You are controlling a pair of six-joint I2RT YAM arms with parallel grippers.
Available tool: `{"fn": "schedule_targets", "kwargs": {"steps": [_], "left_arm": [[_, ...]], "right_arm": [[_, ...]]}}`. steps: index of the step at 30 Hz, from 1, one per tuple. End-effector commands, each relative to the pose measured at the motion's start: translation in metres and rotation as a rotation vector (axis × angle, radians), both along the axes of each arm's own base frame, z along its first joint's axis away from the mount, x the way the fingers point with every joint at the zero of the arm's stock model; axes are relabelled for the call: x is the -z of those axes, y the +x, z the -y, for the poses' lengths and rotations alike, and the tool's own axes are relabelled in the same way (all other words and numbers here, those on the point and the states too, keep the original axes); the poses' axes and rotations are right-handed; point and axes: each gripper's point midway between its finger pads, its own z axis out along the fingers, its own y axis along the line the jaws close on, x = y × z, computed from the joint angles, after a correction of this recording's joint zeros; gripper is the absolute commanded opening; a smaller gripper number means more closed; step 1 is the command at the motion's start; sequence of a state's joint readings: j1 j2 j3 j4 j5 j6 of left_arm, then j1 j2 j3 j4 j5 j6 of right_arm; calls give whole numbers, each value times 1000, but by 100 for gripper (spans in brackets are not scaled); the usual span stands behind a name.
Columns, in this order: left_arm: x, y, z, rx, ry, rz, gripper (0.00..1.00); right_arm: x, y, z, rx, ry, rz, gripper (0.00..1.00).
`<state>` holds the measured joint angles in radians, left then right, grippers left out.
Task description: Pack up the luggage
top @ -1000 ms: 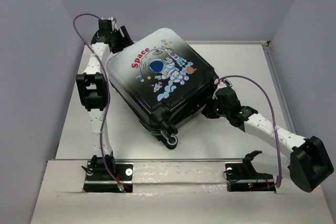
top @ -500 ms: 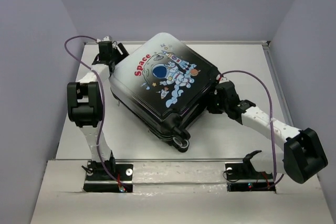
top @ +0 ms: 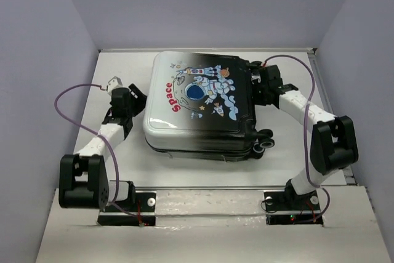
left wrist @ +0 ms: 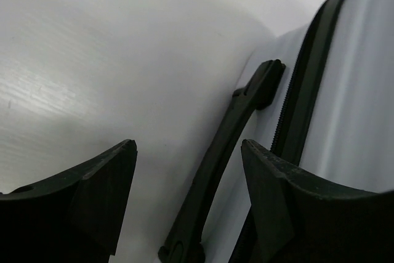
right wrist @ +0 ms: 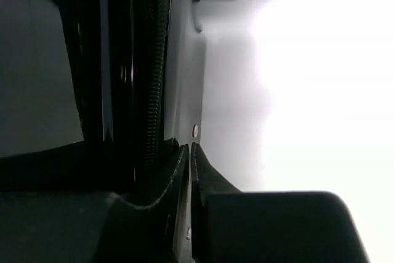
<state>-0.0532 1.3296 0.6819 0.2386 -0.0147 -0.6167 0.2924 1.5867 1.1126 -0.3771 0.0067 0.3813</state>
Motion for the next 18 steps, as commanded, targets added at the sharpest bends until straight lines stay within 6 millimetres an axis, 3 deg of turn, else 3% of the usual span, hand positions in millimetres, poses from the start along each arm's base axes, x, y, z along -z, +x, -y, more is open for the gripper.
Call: {"fn": "schedule_targets", "kwargs": {"steps": [1,2,4,8,9,10,12,14,18], "left_arm": [[-14,-52,96,326,-114,39,81],[-25,-60,99,330,-119,73,81],[-24,-71,98,321,-128,80,81],[-50,-86,96,296,-139,153,81],[-55,-87,95,290,-137,168,82],[-60,-88,92,281,-130,181,82],[-72,-88,84,248,-106,210,82],[-78,-86,72,193,-65,220,82],[-115,-82,45,71,8,288,87]], "right_arm": [[-111,48,-108,-326,346,268,18],[-128,58,-109,-330,361,287,21],[-135,66,-113,-356,388,274,28],[-159,87,-120,-388,364,276,56],[-165,91,-115,-380,357,288,61],[-169,92,-114,-378,346,296,73],[-183,93,-110,-362,327,318,83],[-188,91,-104,-345,302,316,90],[-201,83,-86,-281,251,350,89]]}}
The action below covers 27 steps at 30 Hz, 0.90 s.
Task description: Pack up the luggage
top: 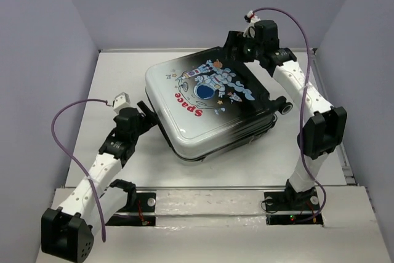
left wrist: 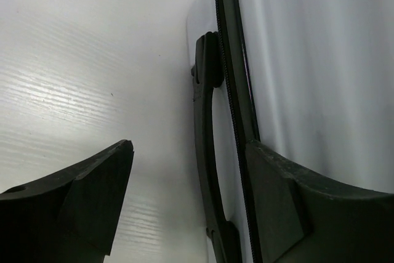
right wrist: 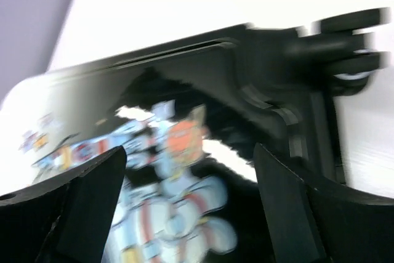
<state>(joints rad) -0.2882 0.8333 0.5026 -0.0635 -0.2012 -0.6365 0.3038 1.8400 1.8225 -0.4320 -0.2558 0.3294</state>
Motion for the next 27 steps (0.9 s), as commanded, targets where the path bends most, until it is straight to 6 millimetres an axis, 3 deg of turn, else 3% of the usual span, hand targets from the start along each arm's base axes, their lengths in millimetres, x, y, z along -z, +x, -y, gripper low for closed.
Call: {"fn": "schedule_targets", "kwargs": {"steps": [1,2,3,4,5,6,7,8,10,11,12,13,15,16,17,18,19,20,21,22,24,25,27], "left_arm": [[-116,18,8,0,-58,302,90],[-128,16,-1,-37,-44,328,91],[-149,16,-3,-46,-40,369,93],[-158,16,-5,-52,-38,387,94],[-167,17,-7,-59,-33,397,94],[-186,18,-6,-57,-39,432,94],[-192,19,-6,-54,-38,440,94],[-196,23,-5,-56,-36,445,94],[-217,28,-3,-55,-45,481,96],[-214,38,1,-42,-28,457,98],[-217,45,3,-36,-22,454,98],[-238,50,8,-21,-30,482,98],[-232,74,18,12,-12,434,99],[-252,83,16,12,-19,457,99],[-240,100,29,76,-24,411,99],[-259,110,24,78,-24,439,99],[-259,121,25,92,-23,425,99],[-237,140,31,132,-20,354,99],[-236,151,29,135,-12,340,99],[-251,162,26,151,-4,358,99],[-241,191,29,193,6,305,99],[-204,209,28,217,23,201,99],[-195,225,30,240,37,162,99]], "right_arm": [[-23,-35,7,1,-3,0,85],[-24,-40,12,20,-3,7,73],[-46,-55,19,37,10,58,64],[-51,-64,24,48,17,79,53],[-31,-78,28,58,17,42,23],[-39,-87,29,50,41,82,12],[-43,-100,32,44,57,94,7],[-47,-126,35,34,72,114,7],[-44,-162,21,-36,84,121,7],[-53,-186,20,-63,101,149,7],[-47,-201,16,-86,105,141,7],[-18,-223,3,-146,89,82,7],[-1,-255,2,-182,80,39,7],[25,-271,-2,-207,49,-13,7],[37,-284,-2,-218,41,-57,7],[46,-296,3,-221,39,-68,7],[49,-304,5,-219,44,-74,7],[55,-312,8,-215,42,-99,7],[58,-319,10,-220,41,-107,7],[60,-326,16,-218,49,-106,7],[71,-333,22,-213,34,-132,7],[84,-334,25,-201,11,-166,7],[102,-330,29,-164,-28,-201,7]]}}
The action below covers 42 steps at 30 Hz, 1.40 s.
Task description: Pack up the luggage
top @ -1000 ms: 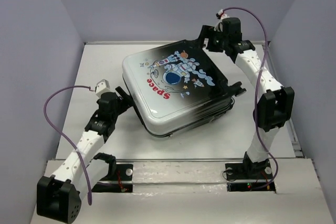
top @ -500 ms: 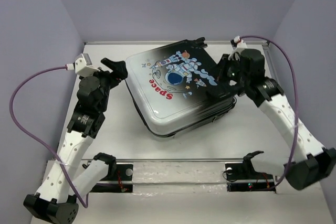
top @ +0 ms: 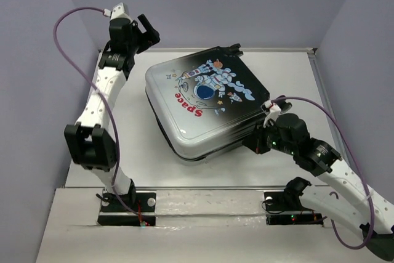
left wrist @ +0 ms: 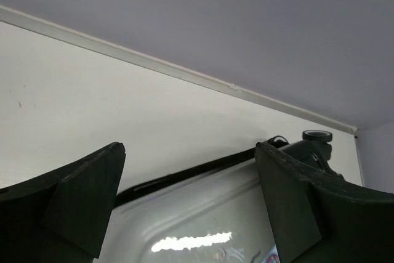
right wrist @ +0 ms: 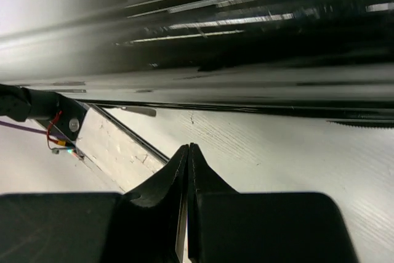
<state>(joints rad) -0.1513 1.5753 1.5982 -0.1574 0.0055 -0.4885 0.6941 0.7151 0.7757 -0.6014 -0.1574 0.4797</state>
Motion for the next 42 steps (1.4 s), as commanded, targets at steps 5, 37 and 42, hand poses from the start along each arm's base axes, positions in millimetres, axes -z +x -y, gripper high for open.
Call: {"fn": "schedule_targets", "kwargs": {"steps": [5,37,42], "left_arm": [[53,66,15,183,46,-183,99],[140,-50,8,75,-209,-177,99],[-20,-36,-21,13,-80,72,99]], "right_arm": [[55,24,28,247,-174,-102,7],[-40,251,-29,159,82,166,7],[-42,254,5,314,-31,121,43]]}}
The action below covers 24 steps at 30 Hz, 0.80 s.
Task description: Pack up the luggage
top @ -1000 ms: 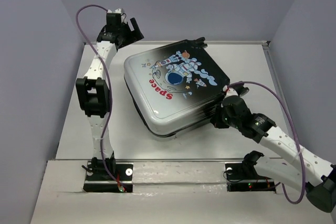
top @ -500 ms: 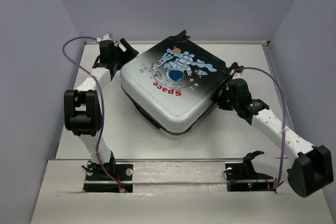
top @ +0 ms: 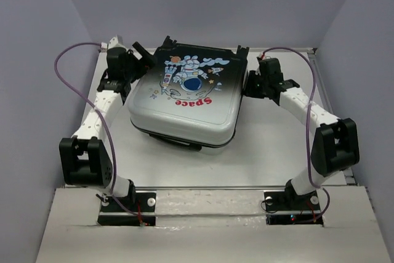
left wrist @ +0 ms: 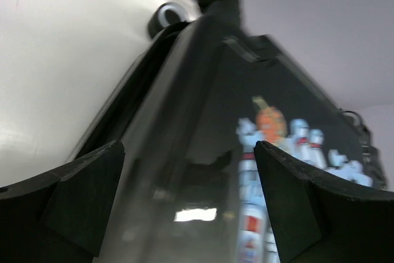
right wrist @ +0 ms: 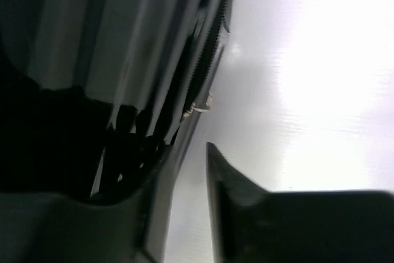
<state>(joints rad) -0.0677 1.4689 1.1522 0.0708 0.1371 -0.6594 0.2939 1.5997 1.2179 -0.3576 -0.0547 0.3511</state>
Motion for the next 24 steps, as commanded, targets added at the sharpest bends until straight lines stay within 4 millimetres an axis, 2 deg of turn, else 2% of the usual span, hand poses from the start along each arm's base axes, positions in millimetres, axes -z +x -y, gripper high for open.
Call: {"fn": "schedule_targets", "kwargs": {"steps": [1,2,3,4,5,6,7,8,9,10,11,12,13,14,15,16,17,18,19,20,24], "left_arm": [[-144,-10,-12,-13,129,239,99],[-161,-16,-18,-37,145,267,99],[-186,-32,-22,-54,153,319,99],[-196,-42,-20,-42,143,347,99],[-217,-67,-4,41,93,415,99],[-219,-79,6,87,71,428,99],[-195,-89,18,135,54,389,99],[-184,-103,32,185,40,384,99],[-195,-132,42,222,29,454,99],[-180,-155,75,325,10,441,99],[-148,-176,86,374,0,398,99],[-132,-192,99,430,-15,378,99],[-91,-216,125,526,-54,290,98],[-76,-231,134,566,-76,262,97],[-75,-251,137,597,-115,273,96],[-47,-274,153,661,-171,190,96],[-47,-290,155,687,-213,196,96],[-42,-301,158,712,-240,179,95],[-27,-310,162,730,-255,138,95],[-27,-325,167,760,-297,126,95],[12,-337,180,791,-256,34,97]], "right_arm": [[-100,4,-37,-89,148,233,48],[-97,-3,-33,-79,139,226,55],[-108,-14,-28,-76,143,254,56],[-88,-26,-23,-71,128,217,56],[-99,-37,-18,-70,139,255,56],[-96,-44,-17,-77,141,263,53],[-73,-58,-17,-103,142,223,48],[-69,-68,-17,-123,149,226,35],[-68,-74,-19,-147,166,248,25],[-74,-87,-20,-179,188,281,16],[-53,-104,-26,-235,223,251,7],[-48,-113,-30,-267,248,256,7],[-56,-131,-38,-343,301,287,7],[-35,-144,-38,-363,316,262,7],[-46,-147,-43,-388,364,331,7],[-57,-164,-49,-460,413,380,7],[-40,-172,-48,-462,429,366,8],[-45,-173,-49,-460,456,398,9],[-42,-175,-49,-462,456,404,11],[-36,-173,-47,-457,441,400,19],[-21,-171,-55,-508,452,376,34]]}}
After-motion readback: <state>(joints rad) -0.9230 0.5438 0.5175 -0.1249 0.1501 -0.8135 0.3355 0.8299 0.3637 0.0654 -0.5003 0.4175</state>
